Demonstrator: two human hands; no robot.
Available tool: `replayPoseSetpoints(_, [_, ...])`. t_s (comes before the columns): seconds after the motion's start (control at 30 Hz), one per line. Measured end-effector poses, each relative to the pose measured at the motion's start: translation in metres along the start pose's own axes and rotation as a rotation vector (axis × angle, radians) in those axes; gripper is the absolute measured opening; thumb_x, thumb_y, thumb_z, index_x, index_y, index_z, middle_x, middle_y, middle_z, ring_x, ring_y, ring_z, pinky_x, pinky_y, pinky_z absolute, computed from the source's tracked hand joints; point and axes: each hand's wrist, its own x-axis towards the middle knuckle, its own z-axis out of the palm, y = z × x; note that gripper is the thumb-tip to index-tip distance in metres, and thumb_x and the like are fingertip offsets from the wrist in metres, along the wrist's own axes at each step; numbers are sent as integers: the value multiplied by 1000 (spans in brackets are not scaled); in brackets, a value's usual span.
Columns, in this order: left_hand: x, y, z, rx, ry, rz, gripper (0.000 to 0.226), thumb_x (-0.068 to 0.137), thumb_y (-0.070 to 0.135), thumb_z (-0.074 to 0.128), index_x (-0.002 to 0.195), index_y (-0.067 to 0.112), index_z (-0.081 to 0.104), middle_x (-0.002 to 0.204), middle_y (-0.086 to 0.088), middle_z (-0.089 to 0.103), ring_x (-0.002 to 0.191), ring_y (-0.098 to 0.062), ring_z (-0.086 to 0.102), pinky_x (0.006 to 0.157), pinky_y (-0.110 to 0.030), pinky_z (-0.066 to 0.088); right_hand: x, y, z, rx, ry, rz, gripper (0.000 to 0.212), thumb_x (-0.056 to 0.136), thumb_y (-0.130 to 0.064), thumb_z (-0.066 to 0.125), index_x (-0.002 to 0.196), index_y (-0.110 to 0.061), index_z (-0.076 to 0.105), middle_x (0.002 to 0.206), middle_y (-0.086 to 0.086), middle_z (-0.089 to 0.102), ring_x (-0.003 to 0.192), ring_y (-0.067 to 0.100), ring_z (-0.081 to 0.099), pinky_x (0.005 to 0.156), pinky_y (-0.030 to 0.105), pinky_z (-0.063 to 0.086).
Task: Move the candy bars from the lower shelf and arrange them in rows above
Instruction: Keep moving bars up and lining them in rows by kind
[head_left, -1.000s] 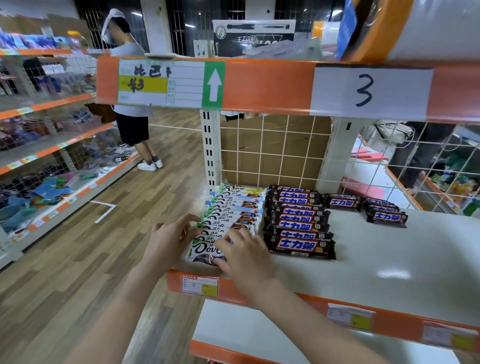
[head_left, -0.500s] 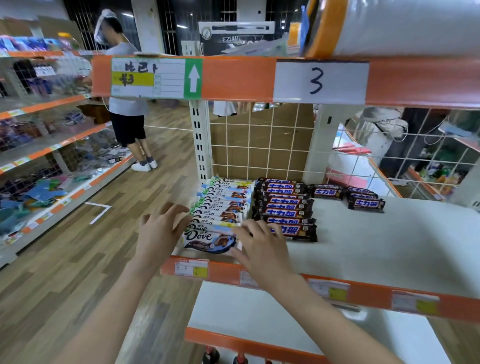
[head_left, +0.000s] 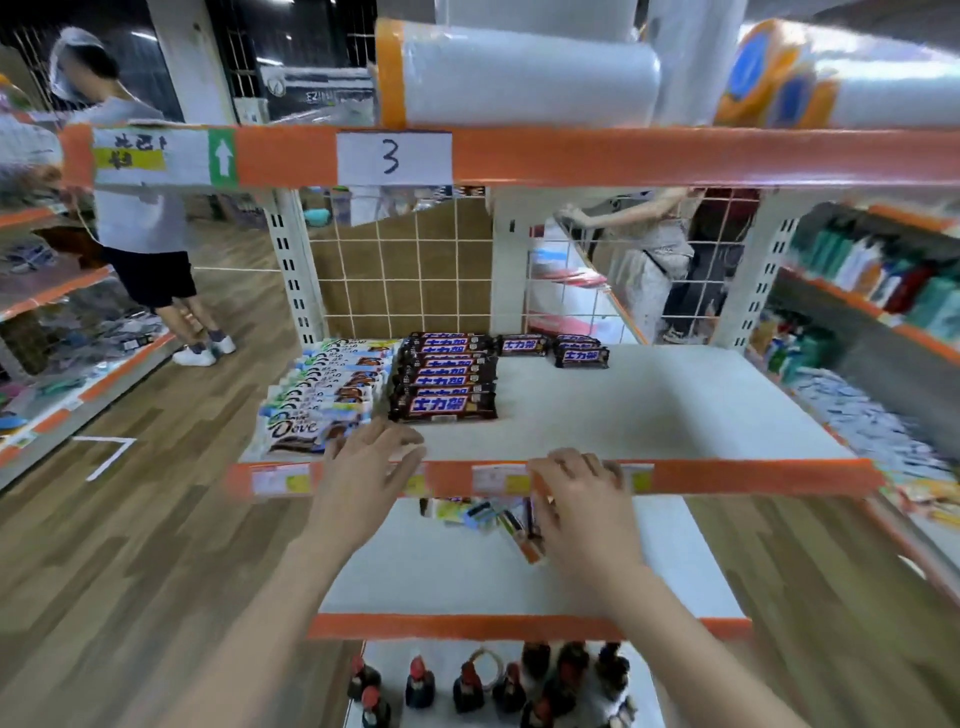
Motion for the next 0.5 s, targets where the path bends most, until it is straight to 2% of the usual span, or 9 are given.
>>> replayPoseSetpoints(0.03, [-7,10,2,-14,-23,4,43,87,52,29,96,27,62,98,9,60,97,-19,57,78,-36,33,-10,7,-6,-13,8,10,27,70,-29,55,94,-28,68,93,-3,64,82,24,63,73,43,49])
replayPoseSetpoints(0.1, [-20,28,6,-60,-53,14,46,86,54,28,98,27,63,100,9,60,99,-15,56,78,-35,35,-28,19,-17,-28,13,43,26,67,-26,66,94,-27,67,93,-1,64,86,25,63,73,43,48])
replayPoseSetpoints(0.2, [-42,52,10,-96,-82,27,48,84,58,25,98,29,61,98,14,58,97,-9,53,77,-30,28,-56,32,-32,-16,-11,97,34,65,-22,77,97,-25,65,97,-2,64,88,24,63,75,44,47])
replayPoseSetpoints(0.33, [-64,71,16,-73,-126,46,54,84,61,22,101,30,61,101,14,58,98,-7,52,79,-29,28,-85,43,-50,13,6,129,31,69,-21,74,99,-24,65,94,-6,63,83,22,62,77,43,47])
replayPoseSetpoints(0.43, [-80,86,22,-106,-154,59,52,85,60,23,102,30,61,99,17,56,97,-6,52,80,-32,35,-108,52,-61,2,11,145,30,70,-17,73,98,-24,65,94,-7,63,84,19,62,79,44,46])
replayPoseSetpoints(0.5, [-91,97,25,-129,-173,62,54,83,61,21,104,30,60,96,19,52,93,-4,51,79,-31,32,-121,57,-66,-12,9,155,30,69,-15,70,97,-24,66,93,-6,63,83,19,62,80,44,47])
